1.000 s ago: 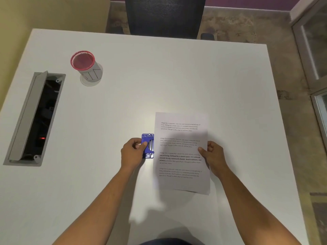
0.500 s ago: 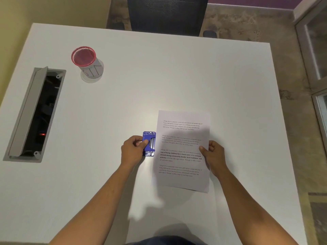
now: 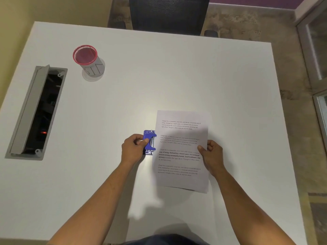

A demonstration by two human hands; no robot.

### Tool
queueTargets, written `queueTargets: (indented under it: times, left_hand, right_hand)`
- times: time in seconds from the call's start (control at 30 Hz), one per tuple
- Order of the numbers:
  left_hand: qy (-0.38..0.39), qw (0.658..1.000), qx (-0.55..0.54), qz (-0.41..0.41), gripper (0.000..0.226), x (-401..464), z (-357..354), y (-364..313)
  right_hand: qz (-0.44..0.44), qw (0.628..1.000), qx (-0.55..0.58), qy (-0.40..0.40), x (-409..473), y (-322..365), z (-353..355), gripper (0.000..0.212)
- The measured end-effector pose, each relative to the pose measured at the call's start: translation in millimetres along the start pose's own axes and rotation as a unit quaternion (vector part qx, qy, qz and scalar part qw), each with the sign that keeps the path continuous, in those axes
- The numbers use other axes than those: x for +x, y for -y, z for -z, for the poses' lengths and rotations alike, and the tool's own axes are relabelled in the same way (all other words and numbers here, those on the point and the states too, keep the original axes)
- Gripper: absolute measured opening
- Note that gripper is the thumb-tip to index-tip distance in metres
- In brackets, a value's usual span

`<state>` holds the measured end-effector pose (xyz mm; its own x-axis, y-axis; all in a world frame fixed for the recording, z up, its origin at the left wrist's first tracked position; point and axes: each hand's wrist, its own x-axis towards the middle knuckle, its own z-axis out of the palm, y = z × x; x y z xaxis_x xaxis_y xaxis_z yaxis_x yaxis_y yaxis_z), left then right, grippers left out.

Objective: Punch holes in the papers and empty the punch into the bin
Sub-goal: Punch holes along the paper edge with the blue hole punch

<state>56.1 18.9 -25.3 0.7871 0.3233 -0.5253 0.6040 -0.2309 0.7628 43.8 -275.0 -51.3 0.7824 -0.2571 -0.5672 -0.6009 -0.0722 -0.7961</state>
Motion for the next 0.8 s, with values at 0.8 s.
queueTargets:
  times: [0.8]
  left_hand:
    - [0.009,1.000,0.016,-0.001,0.015,3,0,-2]
  right_hand:
    - [0.059,0.998,-0.017,-0.019,-3,20,-25,0.021]
